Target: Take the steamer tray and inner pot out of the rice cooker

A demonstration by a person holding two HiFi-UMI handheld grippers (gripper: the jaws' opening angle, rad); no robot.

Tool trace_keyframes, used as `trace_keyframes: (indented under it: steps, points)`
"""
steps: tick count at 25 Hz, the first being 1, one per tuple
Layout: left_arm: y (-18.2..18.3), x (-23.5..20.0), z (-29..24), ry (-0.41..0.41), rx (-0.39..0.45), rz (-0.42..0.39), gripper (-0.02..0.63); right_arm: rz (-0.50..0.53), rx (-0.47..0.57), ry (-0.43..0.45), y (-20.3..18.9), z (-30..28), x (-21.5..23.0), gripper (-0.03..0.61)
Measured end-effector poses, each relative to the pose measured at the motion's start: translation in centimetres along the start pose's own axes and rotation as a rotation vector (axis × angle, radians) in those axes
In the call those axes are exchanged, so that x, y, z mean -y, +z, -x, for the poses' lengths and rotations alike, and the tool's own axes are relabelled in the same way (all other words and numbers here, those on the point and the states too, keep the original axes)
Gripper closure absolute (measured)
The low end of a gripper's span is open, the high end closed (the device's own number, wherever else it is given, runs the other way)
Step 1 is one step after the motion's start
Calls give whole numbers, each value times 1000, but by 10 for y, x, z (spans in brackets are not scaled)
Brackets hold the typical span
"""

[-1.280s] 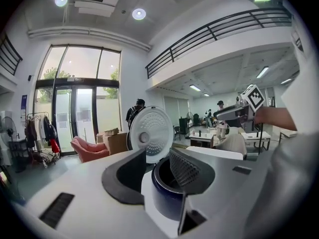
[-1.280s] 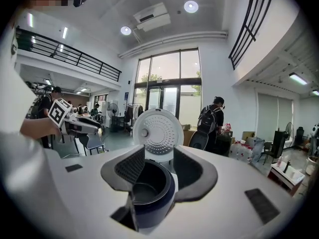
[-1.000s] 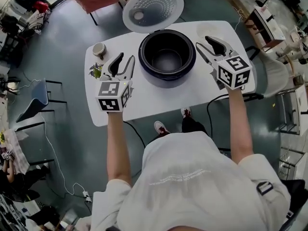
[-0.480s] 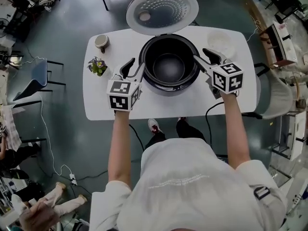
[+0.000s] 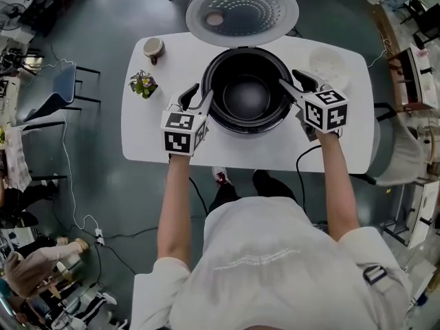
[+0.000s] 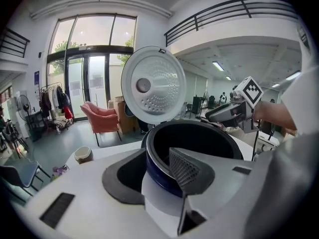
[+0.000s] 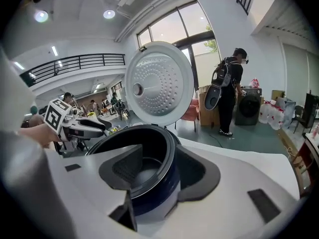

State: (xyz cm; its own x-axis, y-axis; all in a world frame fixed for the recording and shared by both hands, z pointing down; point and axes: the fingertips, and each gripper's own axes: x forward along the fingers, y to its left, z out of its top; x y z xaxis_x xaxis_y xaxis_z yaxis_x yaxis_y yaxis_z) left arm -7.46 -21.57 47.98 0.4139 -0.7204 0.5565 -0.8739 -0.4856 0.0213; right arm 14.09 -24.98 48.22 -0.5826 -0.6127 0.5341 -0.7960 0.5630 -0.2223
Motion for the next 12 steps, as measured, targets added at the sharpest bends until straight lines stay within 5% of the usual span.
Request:
trace_keyframes:
  steps: [12]
  points:
    - [-16, 10, -7, 22, -51, 11, 457, 6, -94, 27, -28, -15, 0, 353]
